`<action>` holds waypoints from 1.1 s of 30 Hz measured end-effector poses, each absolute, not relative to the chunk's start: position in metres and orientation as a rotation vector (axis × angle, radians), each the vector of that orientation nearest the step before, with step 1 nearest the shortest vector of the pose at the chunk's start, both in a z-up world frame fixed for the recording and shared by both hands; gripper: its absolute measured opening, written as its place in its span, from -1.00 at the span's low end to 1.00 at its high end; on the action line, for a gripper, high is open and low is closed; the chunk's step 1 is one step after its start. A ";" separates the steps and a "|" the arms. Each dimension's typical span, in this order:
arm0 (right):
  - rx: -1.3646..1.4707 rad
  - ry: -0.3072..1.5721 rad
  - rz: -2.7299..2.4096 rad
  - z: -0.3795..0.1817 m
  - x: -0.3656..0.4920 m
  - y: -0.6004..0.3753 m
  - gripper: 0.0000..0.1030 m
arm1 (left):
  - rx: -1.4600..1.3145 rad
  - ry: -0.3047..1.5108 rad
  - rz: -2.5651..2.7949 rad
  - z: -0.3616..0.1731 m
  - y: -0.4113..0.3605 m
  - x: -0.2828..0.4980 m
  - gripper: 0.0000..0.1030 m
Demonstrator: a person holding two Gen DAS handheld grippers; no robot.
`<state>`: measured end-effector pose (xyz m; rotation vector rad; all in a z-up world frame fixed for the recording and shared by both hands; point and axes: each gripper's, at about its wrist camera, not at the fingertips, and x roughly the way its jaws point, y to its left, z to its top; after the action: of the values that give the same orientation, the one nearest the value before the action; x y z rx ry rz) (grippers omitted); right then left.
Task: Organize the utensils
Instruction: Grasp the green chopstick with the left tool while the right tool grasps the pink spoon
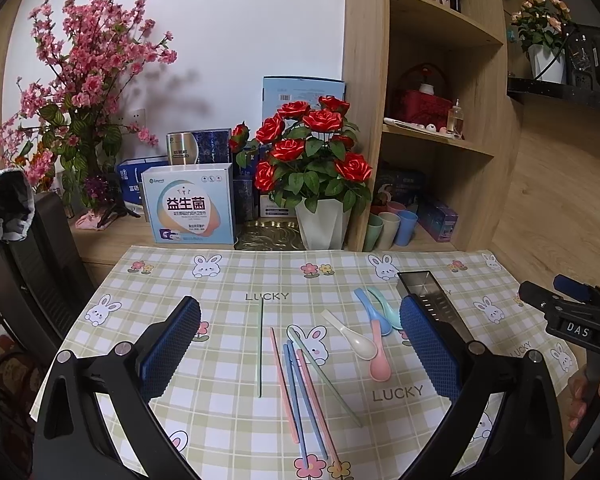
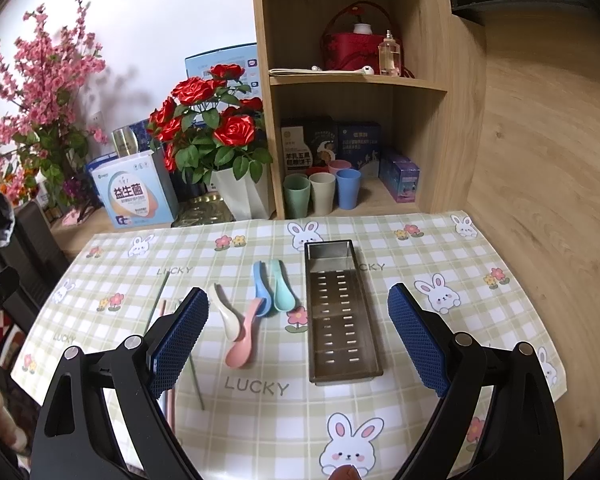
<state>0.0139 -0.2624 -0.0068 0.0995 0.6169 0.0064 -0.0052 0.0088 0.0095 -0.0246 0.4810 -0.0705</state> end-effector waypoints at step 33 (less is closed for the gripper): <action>0.149 0.781 0.053 -0.111 0.090 -0.262 0.71 | -0.072 0.986 -0.158 -0.211 0.086 0.193 -0.22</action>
<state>0.0896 -0.2616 -0.1105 0.1485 0.7807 0.0526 0.1925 0.0864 -0.2112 -0.0718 0.9855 -0.1580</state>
